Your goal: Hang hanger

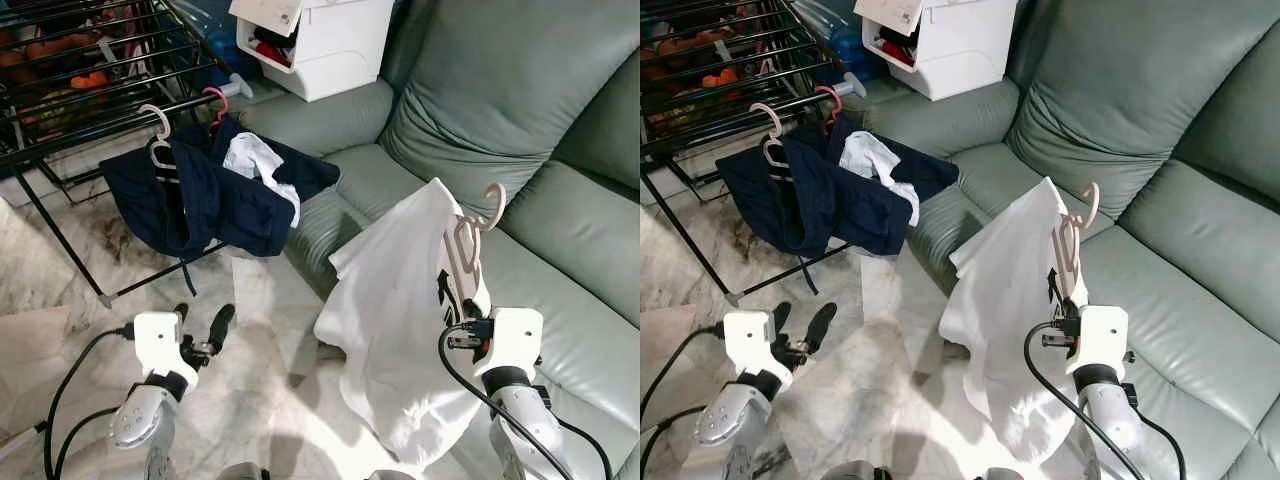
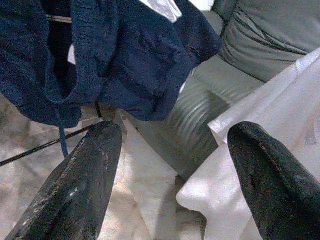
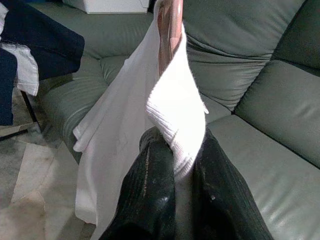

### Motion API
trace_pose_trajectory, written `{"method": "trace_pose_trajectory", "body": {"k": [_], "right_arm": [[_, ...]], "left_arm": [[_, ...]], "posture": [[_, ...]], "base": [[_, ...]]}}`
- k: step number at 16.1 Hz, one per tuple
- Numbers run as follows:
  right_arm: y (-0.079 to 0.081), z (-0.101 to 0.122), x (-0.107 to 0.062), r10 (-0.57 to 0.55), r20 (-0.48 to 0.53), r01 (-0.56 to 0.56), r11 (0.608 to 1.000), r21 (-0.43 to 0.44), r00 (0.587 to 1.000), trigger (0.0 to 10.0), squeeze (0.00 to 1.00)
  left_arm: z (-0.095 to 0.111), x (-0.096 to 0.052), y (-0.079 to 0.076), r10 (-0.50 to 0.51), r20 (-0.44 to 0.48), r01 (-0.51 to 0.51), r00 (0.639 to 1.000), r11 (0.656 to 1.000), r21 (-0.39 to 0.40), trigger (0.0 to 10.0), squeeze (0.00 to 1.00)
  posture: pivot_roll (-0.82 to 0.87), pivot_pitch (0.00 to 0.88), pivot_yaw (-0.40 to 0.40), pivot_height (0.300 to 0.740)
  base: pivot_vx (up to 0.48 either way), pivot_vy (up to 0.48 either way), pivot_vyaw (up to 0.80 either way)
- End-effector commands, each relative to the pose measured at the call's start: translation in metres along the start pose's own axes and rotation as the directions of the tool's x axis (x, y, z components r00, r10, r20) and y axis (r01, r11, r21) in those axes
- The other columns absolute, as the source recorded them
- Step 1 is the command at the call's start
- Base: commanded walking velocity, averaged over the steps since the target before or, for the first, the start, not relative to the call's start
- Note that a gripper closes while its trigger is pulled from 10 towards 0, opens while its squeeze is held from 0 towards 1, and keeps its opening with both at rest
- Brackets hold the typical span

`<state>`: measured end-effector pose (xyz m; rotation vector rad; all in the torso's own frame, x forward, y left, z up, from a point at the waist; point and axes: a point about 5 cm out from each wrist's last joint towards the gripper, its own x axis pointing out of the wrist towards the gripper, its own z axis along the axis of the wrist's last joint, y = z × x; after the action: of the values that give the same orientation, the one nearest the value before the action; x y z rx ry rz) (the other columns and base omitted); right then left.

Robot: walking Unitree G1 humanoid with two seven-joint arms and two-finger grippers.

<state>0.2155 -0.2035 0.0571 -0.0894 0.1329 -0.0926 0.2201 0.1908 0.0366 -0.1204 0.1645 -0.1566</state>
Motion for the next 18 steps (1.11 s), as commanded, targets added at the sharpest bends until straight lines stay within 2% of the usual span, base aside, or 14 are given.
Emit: {"method": "trace_pose_trajectory", "body": {"k": [1, 3, 4, 5, 6, 8, 10, 15, 18], "right_arm": [[-0.003, 0.01, 0.002, -0.007, 0.055, 0.007, 1.0, -0.006, 0.998, 10.0, 0.0], [-0.003, 0.008, 0.001, -0.008, 0.049, 0.009, 1.0, -0.01, 0.999, 10.0, 0.0], [-0.003, 0.007, 0.001, -0.006, 0.046, 0.006, 1.0, -0.012, 0.999, 10.0, 0.0], [-0.002, 0.007, 0.001, -0.002, 0.045, 0.002, 1.0, -0.012, 0.999, 10.0, 0.0], [-0.001, 0.007, 0.001, 0.001, 0.044, 0.0, 1.0, -0.013, 0.999, 10.0, 0.0], [-0.001, 0.005, 0.0, 0.0, 0.038, 0.001, 1.0, -0.016, 0.999, 10.0, 0.0], [-0.003, 0.004, -0.001, -0.004, 0.034, 0.005, 1.0, -0.023, 0.999, 10.0, 0.0], [-0.006, 0.001, 0.0, -0.026, 0.022, 0.027, 0.999, -0.026, 0.999, 10.0, 0.0], [-0.009, -0.004, -0.001, -0.034, 0.002, 0.034, 0.999, -0.024, 0.999, 10.0, 0.0]], "left_arm": [[0.002, -0.001, 0.0, -0.005, -0.009, 0.005, 1.0, 1.0, 0.018, 10.0, 0.0], [0.016, 0.006, -0.007, -0.031, 0.015, 0.031, 0.999, 1.0, 0.001, 10.0, 0.0], [0.023, 0.01, -0.016, -0.08, 0.034, 0.081, 0.996, 0.997, -0.01, 10.0, 0.0], [0.027, 0.011, -0.031, -0.185, 0.032, 0.186, 0.982, 0.982, -0.019, 10.0, 0.0], [0.025, 0.01, -0.033, -0.204, 0.021, 0.204, 0.979, 0.979, -0.002, 10.0, 0.0], [0.021, 0.007, -0.02, -0.14, 0.003, 0.14, 0.99, 0.99, 0.011, 10.0, 0.0], [0.016, 0.003, 0.0, -0.089, -0.033, 0.091, 0.995, 0.994, 0.053, 10.0, 0.0], [0.005, -0.004, 0.012, -0.032, -0.068, 0.036, 0.997, 0.998, 0.057, 10.0, 0.0], [-0.001, -0.007, 0.016, -0.033, -0.095, 0.04, 0.995, 0.996, 0.076, 10.0, 0.0]], "posture": [[-0.08, 0.0, 0.018, 0.74], [-0.08, 0.0, 0.019, 0.74], [-0.08, 0.0, 0.019, 0.74], [-0.08, 0.0, 0.021, 0.74], [-0.08, 0.0, 0.022, 0.74], [-0.08, 0.0, 0.024, 0.74], [-0.08, 0.0, 0.023, 0.74], [-0.08, 0.0, 0.019, 0.74], [-0.08, 0.0, 0.018, 0.74]], "base": [[0.0, 0.0, 0.0], [0.0, 0.0, 0.0], [0.0, 0.0, 0.0], [0.0, 0.0, 0.0], [0.0, 0.0, 0.0], [0.0, 0.0, 0.0], [0.0, 0.0, 0.0], [0.0, 0.0, 0.0], [0.0, 0.0, 0.0]]}}
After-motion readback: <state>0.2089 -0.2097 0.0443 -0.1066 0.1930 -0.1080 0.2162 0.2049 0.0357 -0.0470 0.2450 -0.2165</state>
